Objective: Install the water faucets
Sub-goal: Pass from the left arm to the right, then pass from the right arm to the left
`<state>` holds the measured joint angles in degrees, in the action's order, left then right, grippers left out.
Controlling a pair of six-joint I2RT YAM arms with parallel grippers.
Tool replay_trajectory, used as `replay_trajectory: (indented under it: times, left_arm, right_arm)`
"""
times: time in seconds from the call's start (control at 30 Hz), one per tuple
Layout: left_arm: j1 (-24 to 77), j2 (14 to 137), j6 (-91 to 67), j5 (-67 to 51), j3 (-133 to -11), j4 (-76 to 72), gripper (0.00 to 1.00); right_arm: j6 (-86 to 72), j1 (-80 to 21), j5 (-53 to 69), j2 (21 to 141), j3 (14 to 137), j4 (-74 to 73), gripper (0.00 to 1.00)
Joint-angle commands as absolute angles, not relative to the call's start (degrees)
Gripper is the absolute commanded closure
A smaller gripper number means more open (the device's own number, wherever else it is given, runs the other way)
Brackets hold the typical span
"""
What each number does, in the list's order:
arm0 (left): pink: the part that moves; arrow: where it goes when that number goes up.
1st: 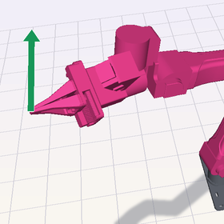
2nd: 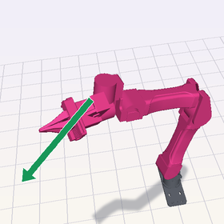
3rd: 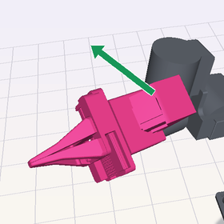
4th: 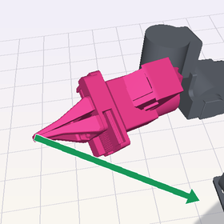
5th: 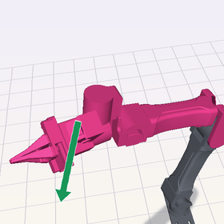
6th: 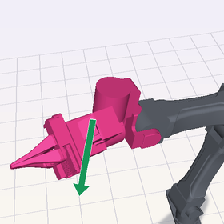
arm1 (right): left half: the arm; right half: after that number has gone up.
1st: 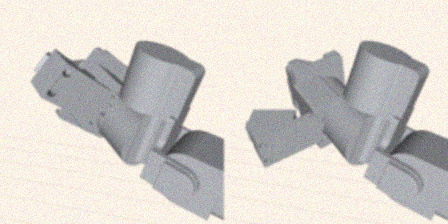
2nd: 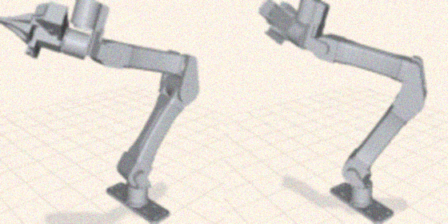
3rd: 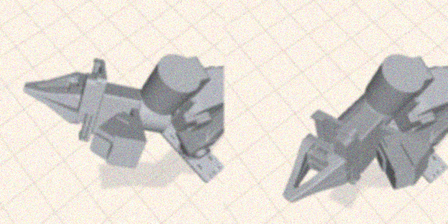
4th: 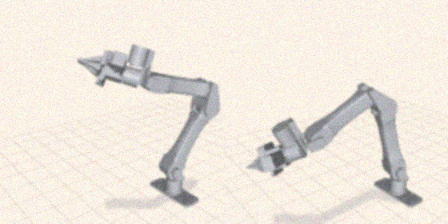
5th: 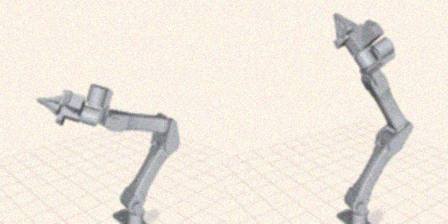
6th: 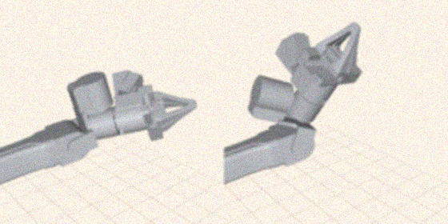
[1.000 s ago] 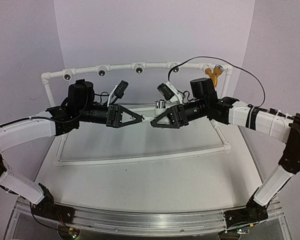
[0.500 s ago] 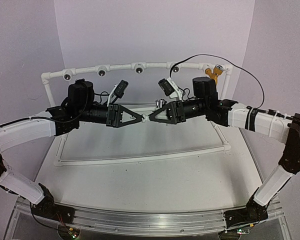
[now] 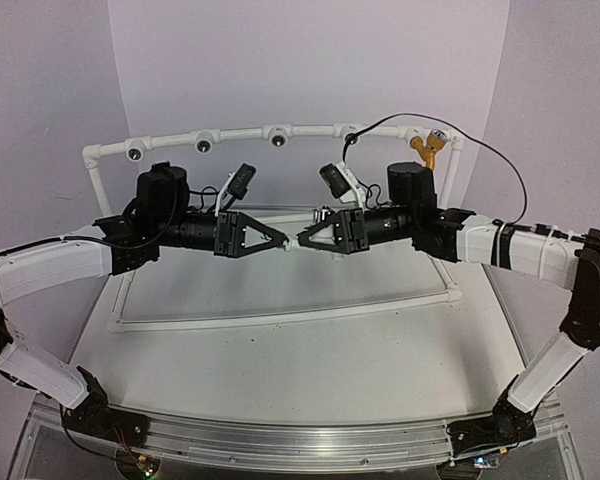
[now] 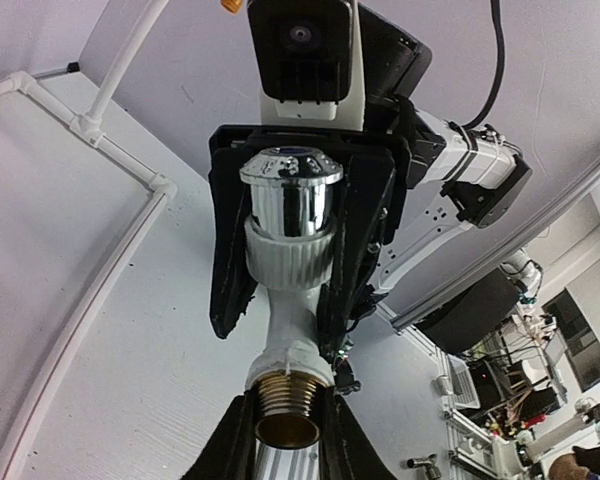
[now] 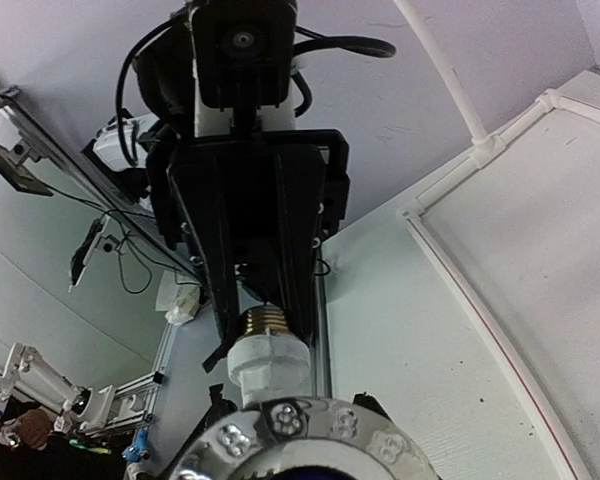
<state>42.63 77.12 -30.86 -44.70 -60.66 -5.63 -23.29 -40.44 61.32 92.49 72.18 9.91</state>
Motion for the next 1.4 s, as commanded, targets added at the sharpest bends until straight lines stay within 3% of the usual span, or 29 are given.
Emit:
replay_trajectory:
  times: [0.0, 0.07, 0.27, 0.47, 0.67, 0.97, 1.17, 1.37]
  left_arm:
    - [41.4, 73.7, -32.3, -36.4, -58.8, -8.6, 0.28]
    - [41.1, 73.1, -31.5, -32.0, -57.8, -7.1, 0.14]
    - [41.1, 77.3, -26.7, -26.6, -57.1, -2.3, 0.14]
    - [41.1, 86.6, -21.9, -27.7, -59.2, -0.7, 0.19]
    - [41.3, 93.0, -22.6, -39.6, -63.6, -2.8, 0.22]
    - [41.4, 92.5, -24.2, -42.3, -61.6, -6.1, 0.22]
    - [41.1, 86.1, -40.5, -50.6, -57.1, -27.9, 0.16]
    - [41.0, 83.8, -47.9, -52.8, -58.1, -33.8, 0.1]
  right_arm:
    - [-15.2, -40.6, 40.0, 85.1, 68.6, 2.9, 1.0]
    - [-12.7, -40.6, 28.4, 82.4, 67.6, -1.0, 1.0]
    - [-1.2, -40.5, 11.1, 80.0, 72.1, -12.4, 1.0]
    - [8.7, -40.5, 4.2, 80.2, 79.0, -18.6, 1.0]
    - [8.2, -40.4, 9.9, 83.2, 83.4, -22.0, 1.0]
    - [8.6, -40.4, 13.3, 82.3, 82.9, -20.7, 1.0]
    - [4.1, -40.2, 31.5, 85.1, 83.9, -21.7, 1.0]
    - [2.6, -40.3, 43.6, 86.0, 82.5, -20.5, 1.0]
